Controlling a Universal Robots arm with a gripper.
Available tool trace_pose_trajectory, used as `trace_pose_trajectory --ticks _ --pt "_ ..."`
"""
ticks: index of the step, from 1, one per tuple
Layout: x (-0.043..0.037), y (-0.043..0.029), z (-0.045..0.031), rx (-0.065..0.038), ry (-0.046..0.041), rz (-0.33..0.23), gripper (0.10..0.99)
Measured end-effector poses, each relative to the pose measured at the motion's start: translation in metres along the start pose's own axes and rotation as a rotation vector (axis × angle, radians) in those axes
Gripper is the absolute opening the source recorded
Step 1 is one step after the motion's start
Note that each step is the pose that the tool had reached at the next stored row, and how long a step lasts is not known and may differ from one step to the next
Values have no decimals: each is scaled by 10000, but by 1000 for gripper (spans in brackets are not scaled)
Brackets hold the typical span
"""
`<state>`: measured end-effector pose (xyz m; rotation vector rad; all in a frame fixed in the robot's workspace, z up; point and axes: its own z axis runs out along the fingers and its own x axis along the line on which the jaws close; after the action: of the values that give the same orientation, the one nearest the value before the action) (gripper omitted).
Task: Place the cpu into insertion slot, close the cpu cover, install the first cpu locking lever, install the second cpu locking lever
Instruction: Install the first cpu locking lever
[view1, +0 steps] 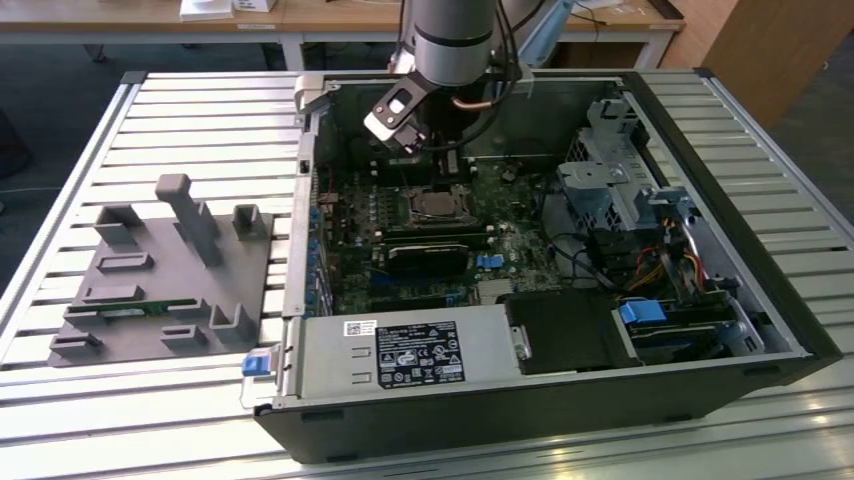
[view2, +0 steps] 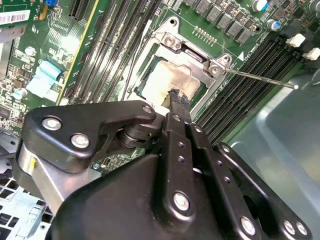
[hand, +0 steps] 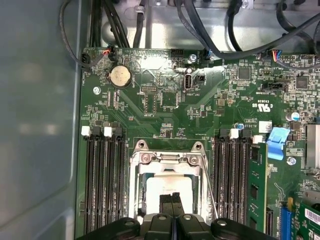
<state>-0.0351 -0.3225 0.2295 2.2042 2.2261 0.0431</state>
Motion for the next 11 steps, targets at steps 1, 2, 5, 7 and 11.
trace_pose_trajectory --ticks 1,2,5,7,11 --pt "0 0 -9 -2 0 0 106" --pt "0 1 -18 -3 0 0 106" --pt "1 1 -52 -8 0 0 106" --pt "1 2 -72 -11 0 0 106" --pt "2 3 -114 -18 0 0 106"
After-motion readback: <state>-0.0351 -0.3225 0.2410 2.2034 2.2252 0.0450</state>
